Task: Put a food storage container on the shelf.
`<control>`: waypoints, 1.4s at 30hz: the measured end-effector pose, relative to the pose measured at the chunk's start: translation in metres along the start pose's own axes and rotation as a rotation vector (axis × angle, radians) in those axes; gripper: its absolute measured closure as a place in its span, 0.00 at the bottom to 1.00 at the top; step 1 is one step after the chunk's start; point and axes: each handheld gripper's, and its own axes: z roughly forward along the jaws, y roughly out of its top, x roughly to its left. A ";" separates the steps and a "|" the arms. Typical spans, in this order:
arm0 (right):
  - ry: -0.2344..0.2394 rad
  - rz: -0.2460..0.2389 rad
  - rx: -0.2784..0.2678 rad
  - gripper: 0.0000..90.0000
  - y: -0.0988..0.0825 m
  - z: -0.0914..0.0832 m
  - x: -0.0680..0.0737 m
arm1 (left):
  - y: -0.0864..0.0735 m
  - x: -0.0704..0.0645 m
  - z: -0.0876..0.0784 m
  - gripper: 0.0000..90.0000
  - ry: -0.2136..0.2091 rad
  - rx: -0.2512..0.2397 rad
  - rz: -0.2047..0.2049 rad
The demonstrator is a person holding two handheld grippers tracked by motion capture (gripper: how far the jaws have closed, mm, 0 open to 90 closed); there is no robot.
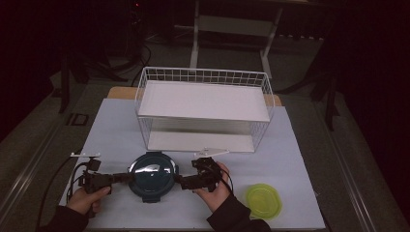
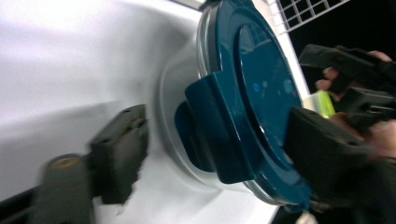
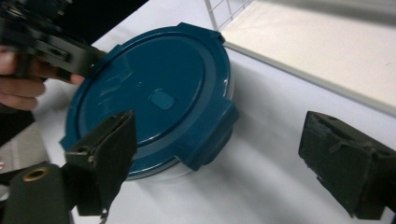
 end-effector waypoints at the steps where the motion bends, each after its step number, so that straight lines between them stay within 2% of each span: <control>1: 0.005 0.008 0.006 0.14 0.000 0.000 -0.001 | 0.000 0.001 0.001 0.34 -0.003 0.007 -0.015; 4: 0.014 0.023 0.024 0.15 0.000 0.002 -0.001 | 0.002 0.004 0.001 0.45 -0.045 0.012 -0.046; 7: 0.024 0.033 0.028 0.16 0.000 0.001 -0.001 | 0.004 0.006 -0.002 0.54 -0.035 0.010 -0.056; 9: 0.035 0.043 0.031 0.16 0.001 0.001 -0.002 | 0.004 0.010 -0.002 0.57 -0.059 0.016 -0.093; 14: 0.034 0.052 0.046 0.19 0.000 0.000 -0.002 | 0.008 0.008 -0.002 0.57 -0.048 0.059 -0.078; 17: 0.061 0.087 0.052 0.19 -0.001 0.001 -0.005 | 0.008 0.005 -0.004 0.57 -0.043 0.075 -0.048; 22: 0.153 0.162 0.055 0.24 -0.005 0.002 -0.009 | 0.007 -0.004 -0.006 0.58 -0.027 0.072 0.014; 26: 0.146 0.161 0.074 0.28 -0.006 0.004 -0.010 | 0.004 -0.010 -0.008 0.59 -0.022 0.064 0.071; 29: 0.144 0.178 0.087 0.32 -0.007 0.004 -0.014 | 0.001 -0.010 -0.009 0.60 -0.032 0.058 0.090; 30: 0.150 0.183 0.091 0.36 -0.008 0.005 -0.016 | 0.000 -0.010 -0.010 0.60 -0.035 0.057 0.098; 32: 0.175 0.196 0.101 0.39 -0.010 0.006 -0.017 | -0.002 -0.011 -0.011 0.60 -0.040 0.053 0.124; 33: 0.206 0.210 0.106 0.43 -0.011 0.007 -0.017 | -0.002 -0.012 -0.011 0.60 -0.041 0.053 0.132; 35: 0.237 0.232 0.105 0.43 -0.012 0.008 -0.017 | -0.003 -0.013 -0.011 0.60 -0.047 0.051 0.154; 38: 0.238 0.220 0.118 0.45 -0.013 0.010 -0.014 | -0.005 -0.015 -0.012 0.61 -0.056 0.055 0.179; 40: 0.247 0.222 0.131 0.50 -0.013 0.011 -0.013 | -0.006 -0.016 -0.013 0.62 -0.060 0.063 0.193; 42: 0.249 0.225 0.134 0.53 -0.015 0.011 -0.013 | -0.008 -0.016 -0.013 0.62 -0.063 0.066 0.191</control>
